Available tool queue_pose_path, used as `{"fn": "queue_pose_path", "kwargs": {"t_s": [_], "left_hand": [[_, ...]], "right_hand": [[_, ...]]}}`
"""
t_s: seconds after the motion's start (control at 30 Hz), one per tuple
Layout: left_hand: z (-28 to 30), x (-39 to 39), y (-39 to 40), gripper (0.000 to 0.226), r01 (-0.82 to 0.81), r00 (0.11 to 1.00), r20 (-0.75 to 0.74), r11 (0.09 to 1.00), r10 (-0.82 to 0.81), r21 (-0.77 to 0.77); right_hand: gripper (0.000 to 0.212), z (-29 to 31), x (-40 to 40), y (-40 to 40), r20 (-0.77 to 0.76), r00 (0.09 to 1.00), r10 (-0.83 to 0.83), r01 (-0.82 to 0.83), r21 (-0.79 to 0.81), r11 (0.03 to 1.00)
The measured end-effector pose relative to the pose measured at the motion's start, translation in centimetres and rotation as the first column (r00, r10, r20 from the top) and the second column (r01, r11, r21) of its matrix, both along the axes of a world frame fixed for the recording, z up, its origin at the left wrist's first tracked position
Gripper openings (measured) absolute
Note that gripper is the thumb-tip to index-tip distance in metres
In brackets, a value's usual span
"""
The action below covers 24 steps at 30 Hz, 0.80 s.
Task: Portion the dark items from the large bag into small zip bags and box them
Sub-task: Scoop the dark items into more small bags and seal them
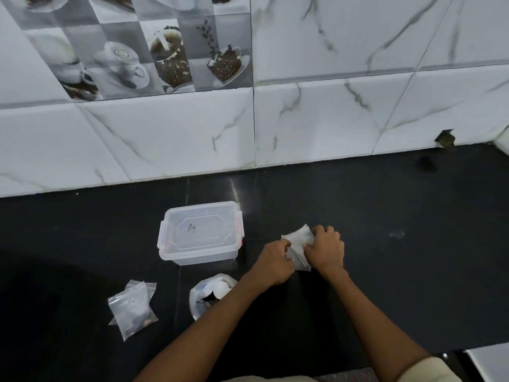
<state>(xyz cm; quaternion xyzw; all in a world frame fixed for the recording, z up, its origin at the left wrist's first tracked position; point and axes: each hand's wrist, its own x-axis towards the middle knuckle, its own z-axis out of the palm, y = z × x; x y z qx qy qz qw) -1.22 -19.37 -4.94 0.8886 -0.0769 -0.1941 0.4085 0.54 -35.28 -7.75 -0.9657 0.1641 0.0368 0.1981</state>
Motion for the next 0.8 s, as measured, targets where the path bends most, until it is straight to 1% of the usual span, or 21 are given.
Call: {"fn": "queue_pose_path", "kwargs": {"t_s": [0.2,0.3,0.4,0.47,0.53,0.73,0.8], "left_hand": [[0.0,0.0,-0.7,0.053,0.015,1.0,-0.022,1.0,-0.015,0.004],[0.1,-0.1,-0.9,0.054,0.013,1.0,-0.02,1.0,-0.013,0.003],[-0.1,-0.1,-0.9,0.055,-0.001,1.0,-0.024,1.0,0.002,0.018],[-0.2,-0.1,-0.9,0.049,-0.008,0.999,-0.044,1.0,0.008,0.011],[-0.2,-0.1,-0.9,0.05,-0.008,0.997,-0.072,1.0,0.007,-0.01],[0.1,-0.1,-0.8,0.06,-0.049,0.994,-0.098,0.998,0.045,-0.035],[0.0,0.0,-0.8,0.066,-0.08,0.993,-0.095,0.996,0.075,-0.047]], "right_hand": [[0.023,0.0,0.2,-0.5,0.098,0.995,-0.015,0.006,0.094,0.996],[0.022,0.0,0.0,-0.8,0.128,0.99,-0.055,0.034,0.163,0.986],[0.021,-0.2,0.0,-1.1,0.119,0.989,-0.093,0.059,0.262,0.963],[0.012,-0.1,-0.1,-1.1,0.104,0.988,-0.119,0.076,0.349,0.934],[0.006,0.0,-0.2,-1.0,0.1,0.985,-0.141,0.085,0.431,0.898],[0.009,0.4,-0.4,-1.0,0.09,0.977,-0.195,0.111,0.57,0.814],[0.012,0.3,-0.7,-0.9,0.084,0.971,-0.225,0.124,0.628,0.768]]}}
